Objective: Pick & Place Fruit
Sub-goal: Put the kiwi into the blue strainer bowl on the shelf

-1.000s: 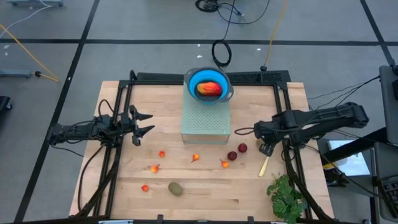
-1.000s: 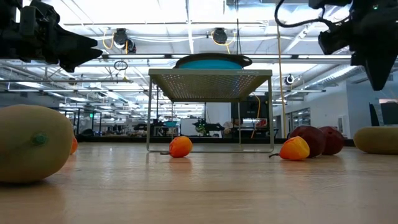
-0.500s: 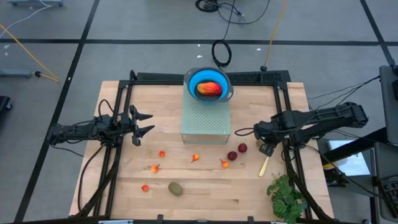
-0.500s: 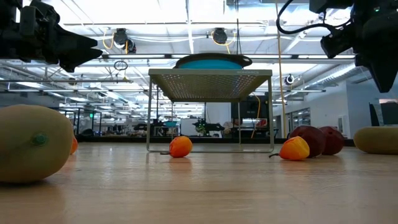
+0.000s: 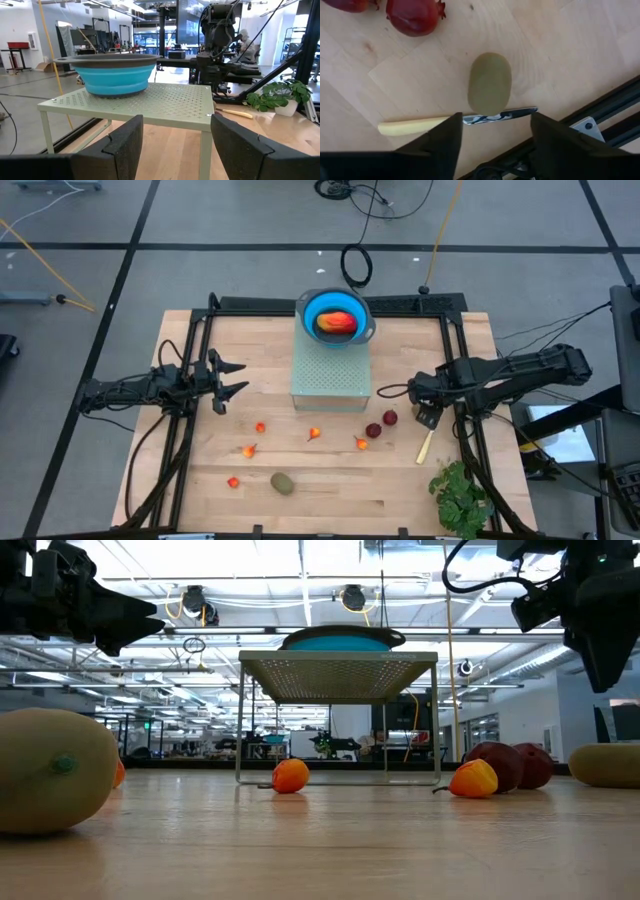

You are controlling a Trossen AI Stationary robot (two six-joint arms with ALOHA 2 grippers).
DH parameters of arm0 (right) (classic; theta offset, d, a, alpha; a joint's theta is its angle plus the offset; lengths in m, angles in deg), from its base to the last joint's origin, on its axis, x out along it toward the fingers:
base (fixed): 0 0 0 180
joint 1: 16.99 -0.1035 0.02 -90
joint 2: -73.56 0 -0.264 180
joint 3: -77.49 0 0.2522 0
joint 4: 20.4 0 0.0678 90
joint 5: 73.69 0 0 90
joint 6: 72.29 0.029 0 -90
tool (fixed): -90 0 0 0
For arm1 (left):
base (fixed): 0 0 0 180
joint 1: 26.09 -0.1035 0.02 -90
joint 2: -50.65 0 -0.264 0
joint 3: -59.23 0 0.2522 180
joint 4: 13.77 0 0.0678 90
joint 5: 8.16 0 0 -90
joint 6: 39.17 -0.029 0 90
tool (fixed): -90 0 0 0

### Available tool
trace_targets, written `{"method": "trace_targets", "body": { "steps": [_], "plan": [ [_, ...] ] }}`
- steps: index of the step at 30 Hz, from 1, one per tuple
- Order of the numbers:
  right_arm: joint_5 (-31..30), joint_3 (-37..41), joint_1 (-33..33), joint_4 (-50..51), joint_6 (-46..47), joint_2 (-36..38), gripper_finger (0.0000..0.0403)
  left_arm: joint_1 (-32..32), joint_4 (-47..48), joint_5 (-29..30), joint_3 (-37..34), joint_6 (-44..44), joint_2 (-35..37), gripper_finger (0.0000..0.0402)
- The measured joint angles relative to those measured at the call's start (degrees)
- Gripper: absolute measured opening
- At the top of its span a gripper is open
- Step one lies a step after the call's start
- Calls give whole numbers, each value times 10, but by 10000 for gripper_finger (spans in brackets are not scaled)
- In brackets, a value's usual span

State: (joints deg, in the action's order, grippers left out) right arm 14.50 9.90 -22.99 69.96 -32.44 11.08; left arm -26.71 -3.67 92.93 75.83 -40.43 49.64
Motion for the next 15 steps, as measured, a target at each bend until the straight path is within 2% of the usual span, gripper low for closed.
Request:
{"method": "trace_targets", "body": {
  "steps": [8,15],
  "plan": [
    [2,0,0,0,0,0,303,0,0,0,0,0,0,234],
    [5,0,0,0,-2,0,320,0,0,0,0,0,0,234]
  ]
}}
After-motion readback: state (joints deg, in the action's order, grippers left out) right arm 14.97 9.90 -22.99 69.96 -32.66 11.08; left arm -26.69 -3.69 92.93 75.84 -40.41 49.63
